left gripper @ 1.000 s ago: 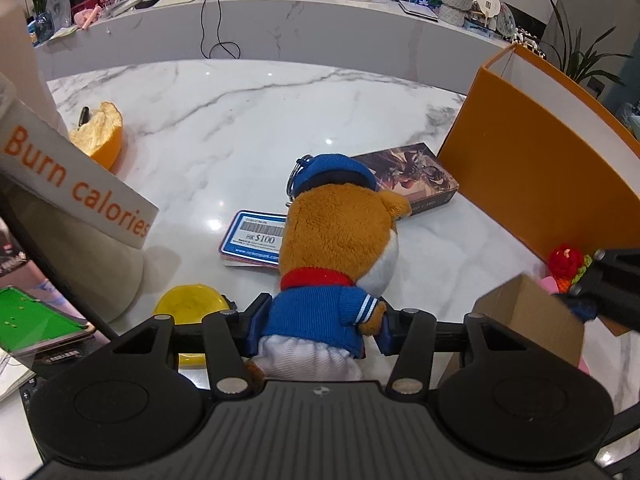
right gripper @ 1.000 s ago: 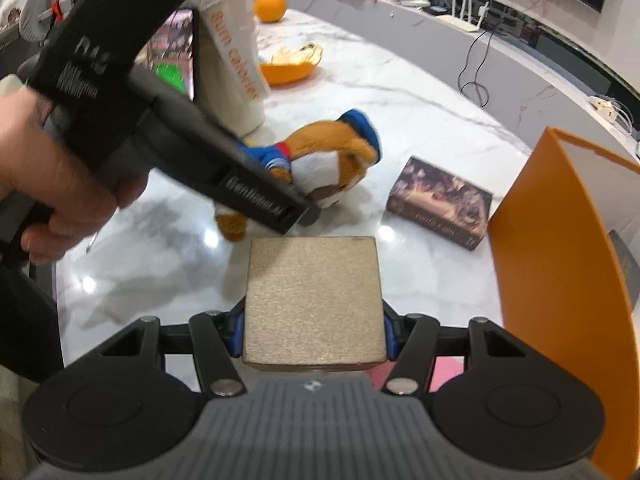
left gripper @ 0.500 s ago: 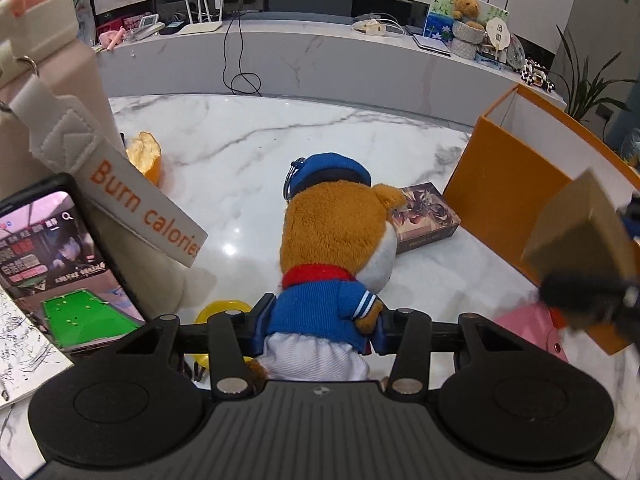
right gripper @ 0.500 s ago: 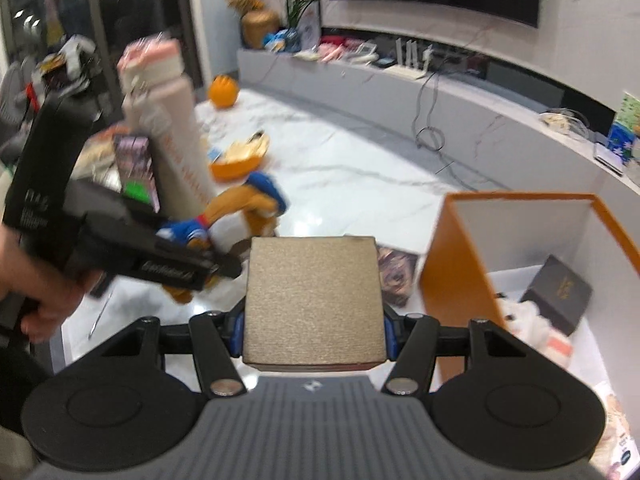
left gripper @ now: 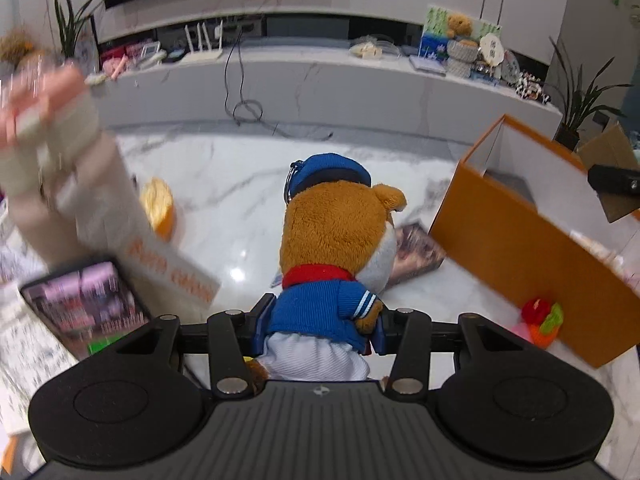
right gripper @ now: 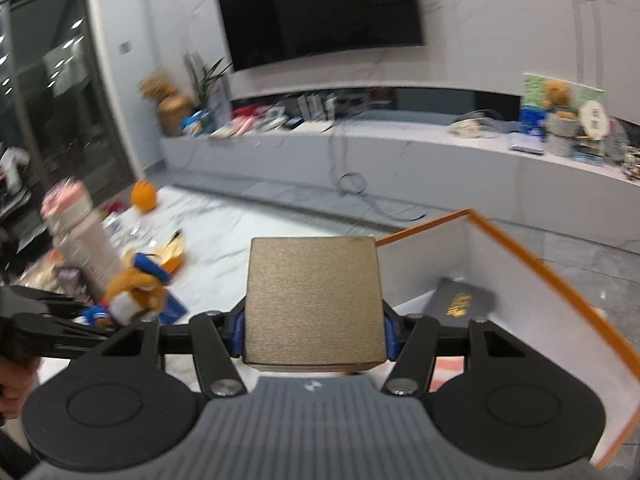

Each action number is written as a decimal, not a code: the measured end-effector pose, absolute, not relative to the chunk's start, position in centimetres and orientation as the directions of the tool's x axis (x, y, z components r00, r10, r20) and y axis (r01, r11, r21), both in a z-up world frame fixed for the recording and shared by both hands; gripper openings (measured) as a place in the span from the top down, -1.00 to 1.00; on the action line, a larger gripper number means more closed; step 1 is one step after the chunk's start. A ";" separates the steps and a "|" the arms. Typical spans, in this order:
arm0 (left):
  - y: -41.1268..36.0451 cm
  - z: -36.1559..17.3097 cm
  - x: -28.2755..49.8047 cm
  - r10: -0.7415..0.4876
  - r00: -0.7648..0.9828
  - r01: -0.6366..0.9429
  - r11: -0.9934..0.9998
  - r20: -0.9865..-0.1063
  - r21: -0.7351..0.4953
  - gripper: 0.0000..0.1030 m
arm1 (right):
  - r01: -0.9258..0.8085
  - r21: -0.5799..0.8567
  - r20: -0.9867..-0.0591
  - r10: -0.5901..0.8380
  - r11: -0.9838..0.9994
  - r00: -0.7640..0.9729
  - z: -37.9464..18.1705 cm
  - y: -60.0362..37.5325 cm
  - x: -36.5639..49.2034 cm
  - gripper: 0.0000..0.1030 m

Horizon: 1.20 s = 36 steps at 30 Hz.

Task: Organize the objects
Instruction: 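Lift the teddy bear with the left gripper while the right gripper lifts the cardboard box, then lower bear into orange box with left gripper while right gripper lowers cardboard box in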

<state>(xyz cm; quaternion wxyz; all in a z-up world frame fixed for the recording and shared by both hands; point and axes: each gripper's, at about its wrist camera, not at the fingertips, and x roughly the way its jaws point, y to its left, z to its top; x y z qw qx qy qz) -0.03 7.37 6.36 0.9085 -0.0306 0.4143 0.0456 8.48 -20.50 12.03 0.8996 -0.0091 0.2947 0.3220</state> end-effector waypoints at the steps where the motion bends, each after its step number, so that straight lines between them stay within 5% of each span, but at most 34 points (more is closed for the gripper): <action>1: 7.1 7.0 0.2 0.056 0.661 -0.101 0.995 -0.748 -0.016 -0.05 | -0.569 0.172 -0.531 0.562 0.804 0.634 12.2 -21.2 8.7 -0.18; 14: -1.9 12.2 5.9 -0.054 0.729 0.091 0.996 -0.683 0.018 -0.05 | -0.373 0.175 -0.509 0.408 0.911 0.758 13.2 -27.7 11.1 -0.18; 24: -10.2 11.8 12.3 -0.116 0.696 0.261 0.960 -0.708 0.099 -0.05 | -0.222 0.193 -0.653 0.294 0.956 0.698 10.5 -29.7 12.9 -0.18; 36: -16.3 6.3 18.3 -0.221 0.499 0.395 0.919 -0.838 -0.007 -0.05 | -0.462 0.145 -0.747 0.403 0.875 0.528 8.2 -28.2 11.5 -0.18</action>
